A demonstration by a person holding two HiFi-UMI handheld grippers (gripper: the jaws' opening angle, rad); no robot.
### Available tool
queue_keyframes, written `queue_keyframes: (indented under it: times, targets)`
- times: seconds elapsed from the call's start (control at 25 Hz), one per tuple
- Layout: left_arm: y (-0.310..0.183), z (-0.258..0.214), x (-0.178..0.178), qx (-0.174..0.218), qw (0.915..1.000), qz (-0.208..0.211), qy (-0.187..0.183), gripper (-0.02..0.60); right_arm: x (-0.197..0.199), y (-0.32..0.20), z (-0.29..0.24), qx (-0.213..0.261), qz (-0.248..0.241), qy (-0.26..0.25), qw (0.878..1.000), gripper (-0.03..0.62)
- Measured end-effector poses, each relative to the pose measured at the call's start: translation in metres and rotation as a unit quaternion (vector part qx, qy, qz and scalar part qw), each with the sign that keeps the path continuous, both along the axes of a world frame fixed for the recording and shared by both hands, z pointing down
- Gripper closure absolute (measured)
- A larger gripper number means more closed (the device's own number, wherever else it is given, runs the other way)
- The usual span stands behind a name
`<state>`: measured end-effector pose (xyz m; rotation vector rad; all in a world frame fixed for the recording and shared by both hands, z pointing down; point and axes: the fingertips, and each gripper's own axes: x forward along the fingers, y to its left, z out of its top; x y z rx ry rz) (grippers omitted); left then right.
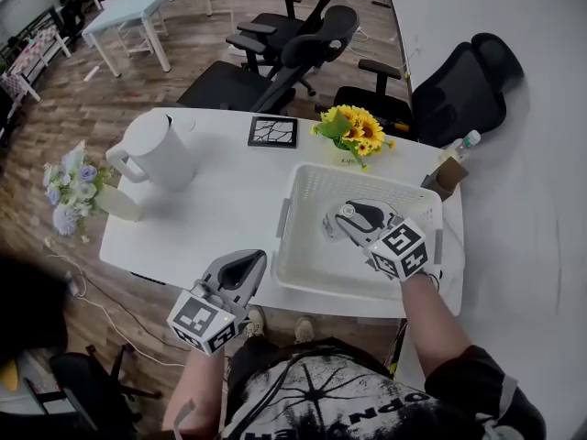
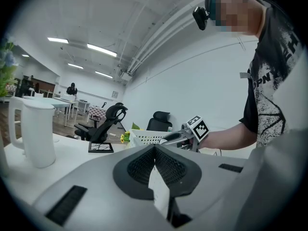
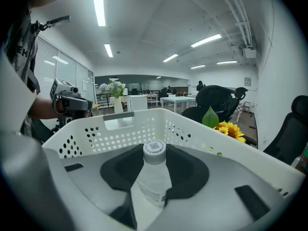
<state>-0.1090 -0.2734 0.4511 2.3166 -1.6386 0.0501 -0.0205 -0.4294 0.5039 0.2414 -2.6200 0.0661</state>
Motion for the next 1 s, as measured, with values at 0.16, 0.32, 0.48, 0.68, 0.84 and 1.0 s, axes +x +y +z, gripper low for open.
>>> queue_keyframes:
  times: [0.16,0.32,0.48,0.68,0.84,1.0]
  targets:
    - [0.006,-0.003,0.0,0.002,1.0,-0.002,0.0,0.571,0.001,0.0,-0.001,0.0,0.003,0.001,1.0,0.439]
    - [0.01,-0.011,-0.002,0.009,0.9999,-0.008,-0.009,0.571,0.0,0.002,-0.009,0.002,0.001,-0.01,1.0,0.441]
    - [0.015,-0.013,-0.004,0.01,0.9997,-0.017,-0.016,0.571,-0.001,0.005,-0.023,0.01,-0.006,-0.031,0.999,0.441]
    - [0.025,-0.017,-0.004,0.014,0.9992,-0.03,-0.022,0.571,0.0,0.01,-0.043,0.013,-0.014,-0.058,0.998,0.441]
    - [0.029,-0.026,0.0,0.022,0.9987,-0.034,-0.03,0.571,0.0,0.015,-0.067,0.024,-0.024,-0.081,0.996,0.441]
    - [0.034,-0.036,0.006,0.036,0.9976,-0.041,-0.043,0.571,0.0,0.018,-0.095,0.035,-0.029,-0.114,0.992,0.442]
